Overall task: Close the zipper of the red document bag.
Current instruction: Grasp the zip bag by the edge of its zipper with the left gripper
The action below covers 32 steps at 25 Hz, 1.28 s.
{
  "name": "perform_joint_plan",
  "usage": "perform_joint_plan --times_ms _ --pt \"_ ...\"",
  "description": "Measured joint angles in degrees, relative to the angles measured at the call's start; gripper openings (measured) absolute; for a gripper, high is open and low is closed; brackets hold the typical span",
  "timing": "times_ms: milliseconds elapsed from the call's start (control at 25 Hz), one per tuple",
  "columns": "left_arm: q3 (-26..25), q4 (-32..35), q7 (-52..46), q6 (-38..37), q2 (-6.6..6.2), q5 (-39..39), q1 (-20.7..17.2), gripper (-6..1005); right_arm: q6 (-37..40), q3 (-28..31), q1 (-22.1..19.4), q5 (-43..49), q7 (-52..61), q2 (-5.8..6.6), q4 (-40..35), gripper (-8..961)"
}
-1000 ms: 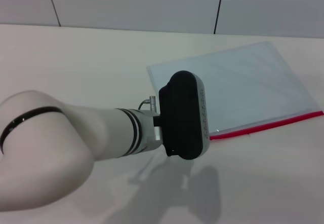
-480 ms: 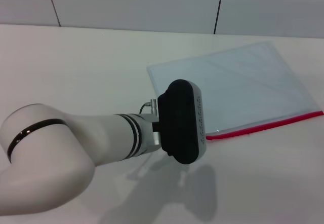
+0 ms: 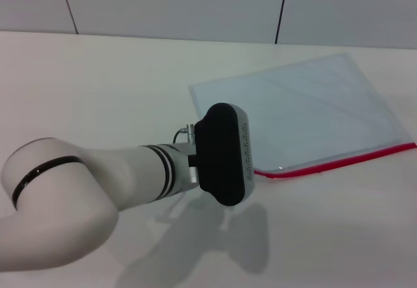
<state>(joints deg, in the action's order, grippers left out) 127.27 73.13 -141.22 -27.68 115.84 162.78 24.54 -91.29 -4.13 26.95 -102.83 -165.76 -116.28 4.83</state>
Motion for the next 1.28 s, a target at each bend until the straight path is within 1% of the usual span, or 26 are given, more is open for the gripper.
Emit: perform_joint_plan --times_ms 160,320,480,600,840,920,1000,1080,1160,1280 --pt "-0.01 -1.76 0.06 1.93 0.03 0.02 0.3 475 -0.03 0.0 0.03 0.0 0.0 0.0 0.0 880" --pt "0.02 -4.36 -0.42 2.13 0.33 -0.43 2.03 439 -0.04 0.0 0.14 0.0 0.0 -0.02 0.0 880" --pt "0.09 -5.08 -0.57 2.63 0.39 -0.55 2.4 402 -0.1 0.0 0.22 0.0 0.0 -0.09 0.0 880" --pt "0.68 -5.97 -0.6 4.81 0.41 -0.57 2.4 375 -0.11 0.0 0.24 0.0 0.0 -0.09 0.0 880" --pt "1.46 -7.01 -0.33 8.28 0.44 -0.01 1.94 242 -0.12 0.0 0.08 0.0 -0.07 -0.09 0.0 880" --pt "1.48 -7.05 -0.33 8.7 0.44 0.08 1.84 117 -0.12 -0.02 0.07 0.0 -0.1 -0.09 0.0 880" --pt "1.49 -7.15 -0.47 9.25 0.44 0.09 1.73 99 -0.12 -0.29 0.06 0.0 -0.14 -0.09 -0.03 879" --pt "1.46 -7.26 -0.45 9.76 0.44 0.09 1.57 82 -0.26 -1.38 0.06 0.0 -0.29 -0.09 -0.19 879" --pt "1.36 -7.42 -0.29 10.31 0.44 0.09 1.33 70 -0.69 -4.36 0.19 0.0 -1.23 -0.07 -0.8 879" --pt "1.28 -7.56 -0.11 11.85 0.36 0.25 0.67 59 -0.97 -11.63 0.99 0.07 -3.92 0.09 -2.22 879"
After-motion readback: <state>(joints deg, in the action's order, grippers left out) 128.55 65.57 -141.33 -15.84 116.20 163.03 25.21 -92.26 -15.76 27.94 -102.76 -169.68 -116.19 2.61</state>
